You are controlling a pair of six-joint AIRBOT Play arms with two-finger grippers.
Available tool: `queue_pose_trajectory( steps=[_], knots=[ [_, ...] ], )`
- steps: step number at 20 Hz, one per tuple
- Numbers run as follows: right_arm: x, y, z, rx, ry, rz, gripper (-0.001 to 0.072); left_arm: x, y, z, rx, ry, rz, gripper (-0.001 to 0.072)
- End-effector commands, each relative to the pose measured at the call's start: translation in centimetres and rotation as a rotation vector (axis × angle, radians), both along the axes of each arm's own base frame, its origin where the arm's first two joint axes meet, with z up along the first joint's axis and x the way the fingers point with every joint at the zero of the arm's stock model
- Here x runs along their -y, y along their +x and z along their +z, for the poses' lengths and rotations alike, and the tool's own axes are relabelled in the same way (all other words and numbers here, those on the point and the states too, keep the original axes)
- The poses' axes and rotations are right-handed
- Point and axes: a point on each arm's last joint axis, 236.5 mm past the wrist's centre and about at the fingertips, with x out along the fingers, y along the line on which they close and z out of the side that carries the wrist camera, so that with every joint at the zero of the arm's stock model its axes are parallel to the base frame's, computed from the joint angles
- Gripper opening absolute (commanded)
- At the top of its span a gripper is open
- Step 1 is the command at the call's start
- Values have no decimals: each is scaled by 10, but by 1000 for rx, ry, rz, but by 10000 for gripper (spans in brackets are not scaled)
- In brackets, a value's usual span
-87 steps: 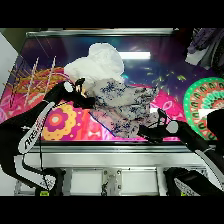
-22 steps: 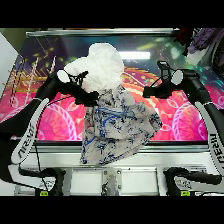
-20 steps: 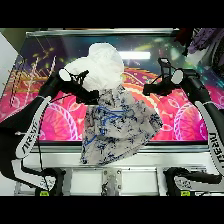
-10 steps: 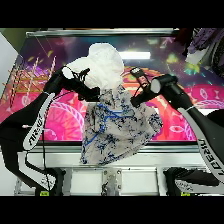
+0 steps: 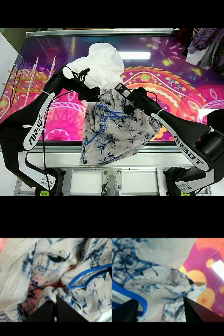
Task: Fold the clothes and pants, and hang the long-sleeved shirts on hangers.
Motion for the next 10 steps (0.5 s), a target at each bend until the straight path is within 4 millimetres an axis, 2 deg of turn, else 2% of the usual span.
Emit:
queue_pose_trajectory(
  steps=[1, 5, 6, 7, 8, 9, 10],
  knots=[
    [1, 13, -8, 58, 5, -75, 580, 0, 0, 0, -1, 0, 1, 14],
    [11, 29, -4, 144, -11, -148, 567, -1, -3, 0, -12, 2, -6, 14],
    [16, 34, 0, 168, -28, -147, 344, -2, -4, 0, -15, 4, -8, 14],
    [18, 36, 3, 180, -36, -142, 168, -3, -5, 0, -18, 9, -12, 14],
    [18, 37, 6, 186, -30, -142, 152, -3, -6, 1, -17, 9, -16, 14],
    [18, 39, 9, 194, -23, -143, 103, -3, -7, 4, -11, 9, -27, 14],
    [17, 39, 15, 204, -16, -145, 12, -3, -9, 8, -2, 8, -41, 14]
  ],
)
